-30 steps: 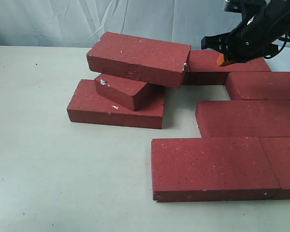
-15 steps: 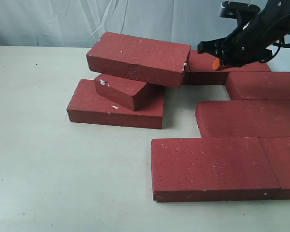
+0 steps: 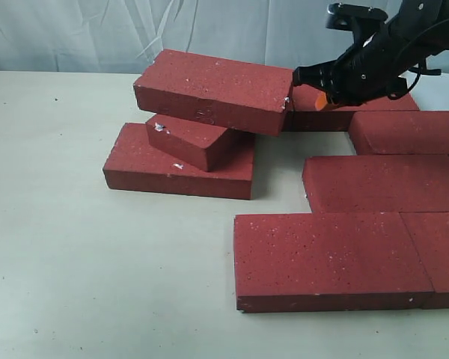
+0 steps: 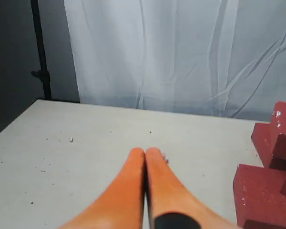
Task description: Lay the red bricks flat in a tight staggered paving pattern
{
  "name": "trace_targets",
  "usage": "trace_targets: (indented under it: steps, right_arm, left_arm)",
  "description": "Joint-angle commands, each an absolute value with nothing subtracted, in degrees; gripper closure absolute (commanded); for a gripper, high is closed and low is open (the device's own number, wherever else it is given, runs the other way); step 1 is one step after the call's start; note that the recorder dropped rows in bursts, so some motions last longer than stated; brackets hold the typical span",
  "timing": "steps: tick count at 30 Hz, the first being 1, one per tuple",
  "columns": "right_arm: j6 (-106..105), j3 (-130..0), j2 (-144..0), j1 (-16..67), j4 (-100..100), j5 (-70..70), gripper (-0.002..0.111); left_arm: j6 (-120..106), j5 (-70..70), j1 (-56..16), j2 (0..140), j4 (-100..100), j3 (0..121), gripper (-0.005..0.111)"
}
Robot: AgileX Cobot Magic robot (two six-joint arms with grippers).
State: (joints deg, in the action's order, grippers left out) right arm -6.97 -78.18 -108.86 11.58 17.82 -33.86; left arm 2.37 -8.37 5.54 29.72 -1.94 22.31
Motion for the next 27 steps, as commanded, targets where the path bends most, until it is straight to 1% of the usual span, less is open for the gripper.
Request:
trace_targets:
  steps: [1,5,8,9,11,14,20,22,27]
  right_arm:
    - [-7.48,-78.63,-108.85,11.44,19.8,-34.11,0.109]
    - [-7.48,-78.63,-108.85,11.44,19.68,-37.79,0.109]
    - [-7.48,-78.63,-108.85,11.44,19.59,-39.06,0.109]
    - [-7.48,-78.63,-108.85,11.44,19.59,-38.42,0.109]
    - [-7.48,-78.63,-108.85,11.44,19.59,-37.55,0.109]
    - [-7.48,-78.63,-108.85,11.44,19.59,-36.36,0.109]
    - [-7.48,-78.63,-108.9,11.44,19.59,-31.9,0.109]
    - [-7.48,-78.63,-109.34,11.44,20.09,-31.25,0.109]
    - [-7.48,-78.63,-111.96,11.44,25.57,-28.7,0.109]
  left_arm:
    - [2.39,-12.76,4.75,46.89,-1.76,32.76,0.107]
    - [2.39,-22.13,4.36,64.29,-4.04,43.88,0.107]
    - [1.22,-26.32,4.36,73.2,-7.92,48.71,0.107]
    - [-2.21,-27.02,4.36,76.99,-11.87,50.61,0.107]
    - [-9.93,-26.8,3.55,81.87,-20.07,53.31,0.107]
    - [-13.28,-26.92,0.87,89.3,-22.83,59.3,0.107]
    - [-13.28,-28.36,-5.68,108.1,-24.39,79.36,0.107]
    - [-13.28,-28.36,-7.17,112.54,-27.39,83.56,0.107]
    - [-14.13,-28.4,-10.06,119.23,-30.31,88.6,0.107]
